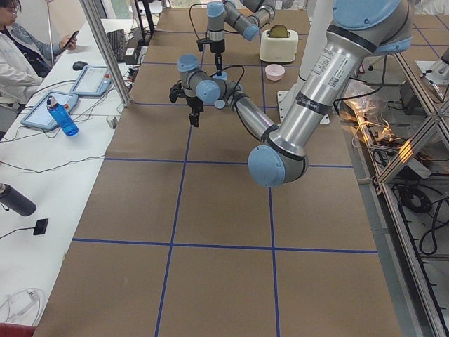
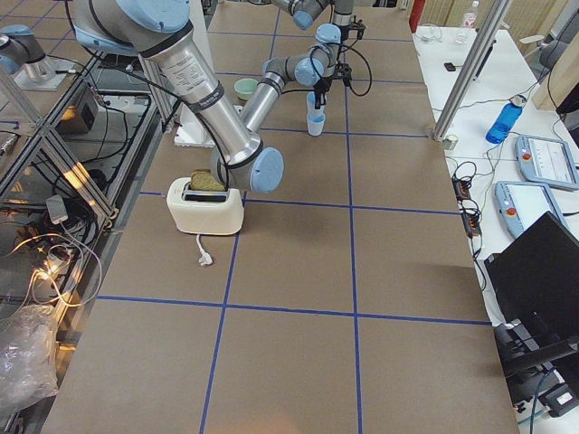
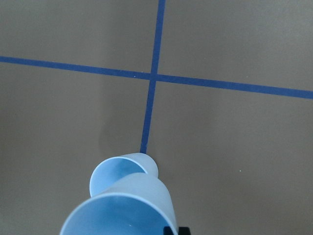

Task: Stack blue cups with both arms
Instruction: 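Lower the right gripper's cup into the standing cup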

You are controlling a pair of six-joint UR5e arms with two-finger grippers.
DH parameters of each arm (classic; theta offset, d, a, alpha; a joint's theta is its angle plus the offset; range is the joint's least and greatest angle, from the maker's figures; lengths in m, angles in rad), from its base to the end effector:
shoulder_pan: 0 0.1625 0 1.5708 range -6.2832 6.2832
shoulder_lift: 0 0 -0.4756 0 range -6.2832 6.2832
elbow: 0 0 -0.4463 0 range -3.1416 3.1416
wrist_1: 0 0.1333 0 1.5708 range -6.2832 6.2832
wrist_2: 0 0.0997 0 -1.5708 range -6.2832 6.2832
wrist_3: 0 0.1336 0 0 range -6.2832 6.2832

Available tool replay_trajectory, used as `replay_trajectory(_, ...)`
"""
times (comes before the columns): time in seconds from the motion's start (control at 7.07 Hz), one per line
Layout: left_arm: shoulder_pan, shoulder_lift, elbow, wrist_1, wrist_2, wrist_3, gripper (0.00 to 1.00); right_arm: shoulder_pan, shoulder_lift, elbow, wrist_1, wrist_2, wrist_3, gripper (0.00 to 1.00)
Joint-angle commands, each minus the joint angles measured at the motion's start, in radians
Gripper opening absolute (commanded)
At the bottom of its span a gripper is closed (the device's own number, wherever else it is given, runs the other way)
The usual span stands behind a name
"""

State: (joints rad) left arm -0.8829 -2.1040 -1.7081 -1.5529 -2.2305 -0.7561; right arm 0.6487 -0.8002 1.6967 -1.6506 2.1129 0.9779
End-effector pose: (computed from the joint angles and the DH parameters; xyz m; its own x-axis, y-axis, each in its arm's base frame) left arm 0.4268 -0.6003 0.3181 0.6183 0.1531 -0.7709 -0.1103 0.9880 0.1077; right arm -0.5680 -0.5114 0.1608 0.5742 -0.1654 0.8019 0.1242 0.9857 0.1143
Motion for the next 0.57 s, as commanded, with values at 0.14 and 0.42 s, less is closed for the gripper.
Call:
replay_trajectory(0.14, 0.001, 0.004, 0.001, -0.001, 0.002, 0.001, 0.98, -0.017, 0.009, -0.032, 0.005, -0.025, -0.011, 0.0)
replay_trajectory(0.42, 0.002, 0.005, 0.001, -0.001, 0.002, 0.001, 0.98, -0.024, 0.009, -0.043, 0.008, -0.028, -0.013, 0.0)
